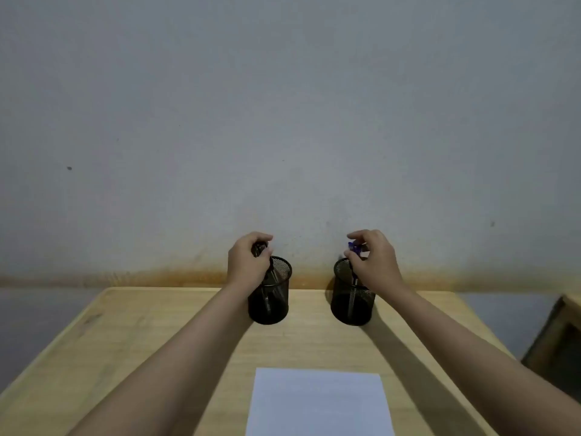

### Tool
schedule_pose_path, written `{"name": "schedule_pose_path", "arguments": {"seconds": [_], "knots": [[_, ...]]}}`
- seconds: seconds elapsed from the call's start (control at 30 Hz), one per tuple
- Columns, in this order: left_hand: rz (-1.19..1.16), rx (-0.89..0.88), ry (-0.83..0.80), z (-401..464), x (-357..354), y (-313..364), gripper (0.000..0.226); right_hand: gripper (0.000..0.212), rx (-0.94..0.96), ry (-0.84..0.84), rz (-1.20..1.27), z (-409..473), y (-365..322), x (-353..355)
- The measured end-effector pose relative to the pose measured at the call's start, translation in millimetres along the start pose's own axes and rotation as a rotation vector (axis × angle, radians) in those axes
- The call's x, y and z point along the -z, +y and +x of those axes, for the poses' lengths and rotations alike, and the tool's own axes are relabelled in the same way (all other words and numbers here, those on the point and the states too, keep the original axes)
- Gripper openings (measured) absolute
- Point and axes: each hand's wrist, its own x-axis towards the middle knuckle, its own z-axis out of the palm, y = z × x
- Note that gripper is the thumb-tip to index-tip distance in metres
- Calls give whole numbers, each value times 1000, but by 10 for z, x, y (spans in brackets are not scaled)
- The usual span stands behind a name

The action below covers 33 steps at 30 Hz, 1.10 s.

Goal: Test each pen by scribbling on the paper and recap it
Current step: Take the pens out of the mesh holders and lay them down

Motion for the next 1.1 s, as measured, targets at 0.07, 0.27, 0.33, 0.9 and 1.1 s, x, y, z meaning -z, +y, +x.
{"name": "schedule_pose_path", "arguments": {"seconds": [0.07,0.27,0.33,0.9,1.1], "knots": [[53,-21,-33,6,-24,34,18,23,-10,-52,-23,14,-23,39],[34,1,-11,6,-104,87,22,17,-28,-102,-19,-1,-44,101],[23,-2,3,14,-93,103,24,17,-22,-87,1,8,-63,158],[-468,-113,404,-357,670,794,21,26,14,317,520,-430,-851,622],[-630,170,483,-721,615,221,23,21,-311,360,626,-875,-475,372]]}}
